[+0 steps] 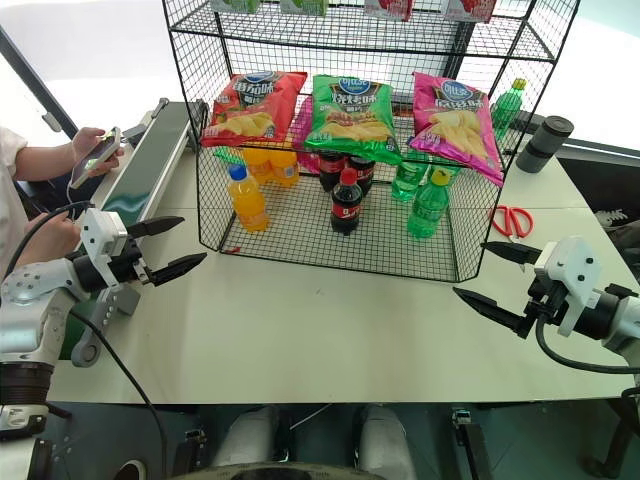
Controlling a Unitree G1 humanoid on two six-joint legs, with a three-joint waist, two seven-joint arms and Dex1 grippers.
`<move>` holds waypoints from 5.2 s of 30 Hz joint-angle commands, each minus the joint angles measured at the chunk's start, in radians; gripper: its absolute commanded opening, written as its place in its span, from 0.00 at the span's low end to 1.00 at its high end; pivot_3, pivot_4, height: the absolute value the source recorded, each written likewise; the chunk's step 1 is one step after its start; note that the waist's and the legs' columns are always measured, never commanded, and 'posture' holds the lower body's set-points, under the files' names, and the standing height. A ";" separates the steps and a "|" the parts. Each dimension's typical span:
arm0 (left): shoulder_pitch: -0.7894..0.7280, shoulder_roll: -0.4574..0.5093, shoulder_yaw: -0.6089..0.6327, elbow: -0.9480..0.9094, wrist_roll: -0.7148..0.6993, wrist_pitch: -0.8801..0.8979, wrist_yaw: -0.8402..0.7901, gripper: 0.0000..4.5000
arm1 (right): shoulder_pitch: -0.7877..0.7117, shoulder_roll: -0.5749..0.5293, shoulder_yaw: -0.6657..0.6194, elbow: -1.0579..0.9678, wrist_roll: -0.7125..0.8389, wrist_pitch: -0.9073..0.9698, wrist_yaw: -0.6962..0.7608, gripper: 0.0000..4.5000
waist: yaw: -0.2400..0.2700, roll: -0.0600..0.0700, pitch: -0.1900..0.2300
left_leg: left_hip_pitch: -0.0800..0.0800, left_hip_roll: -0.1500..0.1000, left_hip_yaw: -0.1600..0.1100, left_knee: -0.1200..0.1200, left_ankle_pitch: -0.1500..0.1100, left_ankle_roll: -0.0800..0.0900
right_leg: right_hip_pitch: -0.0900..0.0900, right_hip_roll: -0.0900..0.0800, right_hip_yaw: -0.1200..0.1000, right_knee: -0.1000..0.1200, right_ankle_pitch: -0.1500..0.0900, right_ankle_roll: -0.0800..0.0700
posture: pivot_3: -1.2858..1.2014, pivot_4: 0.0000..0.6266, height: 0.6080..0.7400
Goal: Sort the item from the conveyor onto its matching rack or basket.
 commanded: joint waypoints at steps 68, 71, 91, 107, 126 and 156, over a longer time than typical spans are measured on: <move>0.013 -0.013 0.039 0.042 -0.006 -0.084 -0.012 1.00 | -0.096 -0.015 0.081 0.089 -0.057 -0.094 0.040 0.99 | -0.001 0.000 0.000 | 0.000 0.000 0.000 0.001 0.000 -0.001 | 0.000 0.000 0.000 0.001 0.000 0.000 | 0.52 0.24 0.98; 0.013 -0.011 0.042 0.046 0.001 -0.097 -0.003 1.00 | -0.098 -0.013 0.087 0.093 -0.059 -0.097 0.039 0.99 | -0.001 0.000 0.000 | 0.000 0.000 0.000 0.001 0.000 -0.001 | 0.000 0.000 0.000 0.001 0.000 0.000 | 0.52 0.24 0.98; 0.037 -0.001 0.055 0.027 -0.007 -0.096 0.001 1.00 | -0.136 -0.006 0.137 0.095 -0.071 -0.109 0.036 0.99 | 0.000 0.000 0.000 | 0.000 0.000 0.000 0.001 0.000 -0.001 | 0.000 0.000 0.000 0.002 0.000 0.000 | 0.52 0.24 0.98; 0.100 0.022 0.088 -0.018 0.001 -0.102 0.049 1.00 | -0.197 0.007 0.195 0.106 -0.058 -0.102 0.038 0.99 | -0.002 0.000 0.000 | 0.000 0.001 0.000 0.001 0.000 -0.001 | 0.000 0.000 0.000 0.002 0.000 0.000 | 0.52 0.24 0.98; 0.372 0.107 0.292 -0.073 0.204 -0.397 0.235 1.00 | -0.393 0.283 0.495 0.018 0.038 0.084 -0.043 0.99 | -0.008 0.000 0.000 | 0.000 0.002 0.001 0.001 0.000 0.000 | -0.002 -0.001 0.000 0.002 0.000 0.000 | 0.52 0.24 0.98; 0.587 0.258 0.386 0.278 0.699 -0.838 0.805 1.00 | -0.379 0.331 0.567 -0.039 0.087 0.116 0.033 0.99 | -0.008 -0.001 -0.001 | 0.000 0.003 0.002 0.000 -0.001 0.001 | -0.008 -0.004 -0.001 0.002 0.000 -0.001 | 0.52 0.24 0.98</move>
